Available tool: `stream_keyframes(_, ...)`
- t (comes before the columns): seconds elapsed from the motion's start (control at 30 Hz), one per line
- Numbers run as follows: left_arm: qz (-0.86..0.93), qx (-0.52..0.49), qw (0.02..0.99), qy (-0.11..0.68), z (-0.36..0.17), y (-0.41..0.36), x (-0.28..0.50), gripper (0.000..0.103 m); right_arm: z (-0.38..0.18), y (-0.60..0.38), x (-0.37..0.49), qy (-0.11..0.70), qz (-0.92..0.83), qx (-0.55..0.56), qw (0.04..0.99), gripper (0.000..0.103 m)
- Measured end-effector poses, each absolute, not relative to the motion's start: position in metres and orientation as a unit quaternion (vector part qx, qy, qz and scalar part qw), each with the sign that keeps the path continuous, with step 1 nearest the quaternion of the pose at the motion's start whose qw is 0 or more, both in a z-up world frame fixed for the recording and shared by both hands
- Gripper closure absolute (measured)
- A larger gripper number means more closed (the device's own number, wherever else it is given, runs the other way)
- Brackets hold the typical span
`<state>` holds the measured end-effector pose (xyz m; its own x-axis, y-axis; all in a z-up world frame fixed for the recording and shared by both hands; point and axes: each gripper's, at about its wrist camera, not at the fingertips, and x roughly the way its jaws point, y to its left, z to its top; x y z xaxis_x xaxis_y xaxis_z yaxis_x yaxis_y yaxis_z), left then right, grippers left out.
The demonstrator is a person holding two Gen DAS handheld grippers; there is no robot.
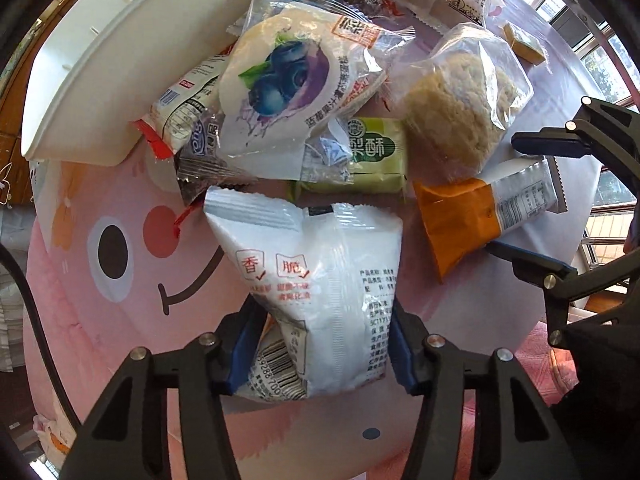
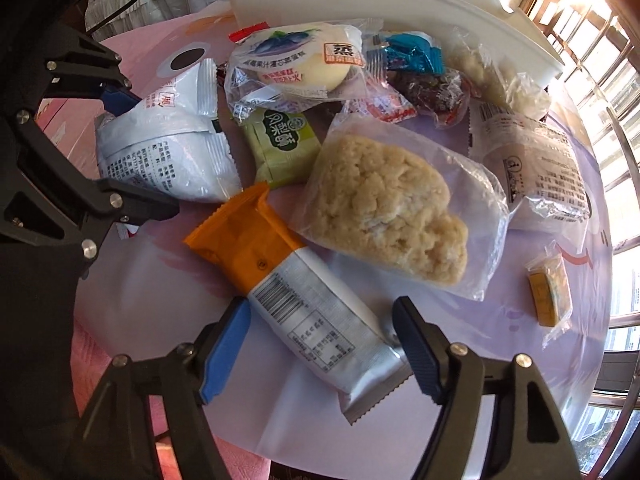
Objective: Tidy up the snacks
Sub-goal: 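Grasp the white snack bag with the left tool while the right tool grasps the orange bar, then carry the white bag and orange bar into the white tray with both tools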
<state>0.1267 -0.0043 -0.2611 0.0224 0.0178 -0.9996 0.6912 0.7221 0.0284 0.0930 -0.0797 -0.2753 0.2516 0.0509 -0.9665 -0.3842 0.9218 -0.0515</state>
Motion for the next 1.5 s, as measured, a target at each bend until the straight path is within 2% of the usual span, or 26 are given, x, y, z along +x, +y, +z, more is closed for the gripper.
stream_keyframes(0.1,-0.259,0.274,0.660,0.649,-0.261,-0.004,0.126,0.052,-0.274,-0.080,0.096,0.598,0.133,-0.135,0.779,0.038)
stream_keyframes(0.27,-0.259,0.268,0.665,0.647,-0.259,-0.003,0.125,0.055,-0.269,-0.080,0.100,0.608,0.132,-0.124,0.773,0.057)
stream_keyframes(0.53,-0.259,0.250,0.667,0.652,-0.250,0.017,0.121,0.059,-0.265,-0.073,0.108,0.620,0.130,-0.096,0.768,0.066)
stream_keyframes(0.8,-0.261,0.235,0.679,0.645,-0.231,0.038,0.115,0.059,-0.254,-0.071,0.090,0.623,0.137,-0.058,0.768,0.070)
stream_keyframes(1.17,-0.289,0.206,0.714,0.604,-0.162,0.061,0.113,0.059,-0.207,-0.066,0.076,0.587,0.138,-0.037,0.797,0.070)
stream_keyframes(1.5,-0.277,0.151,0.754,0.576,-0.104,0.071,0.150,0.059,-0.150,-0.068,0.095,0.539,0.142,-0.036,0.829,0.070)
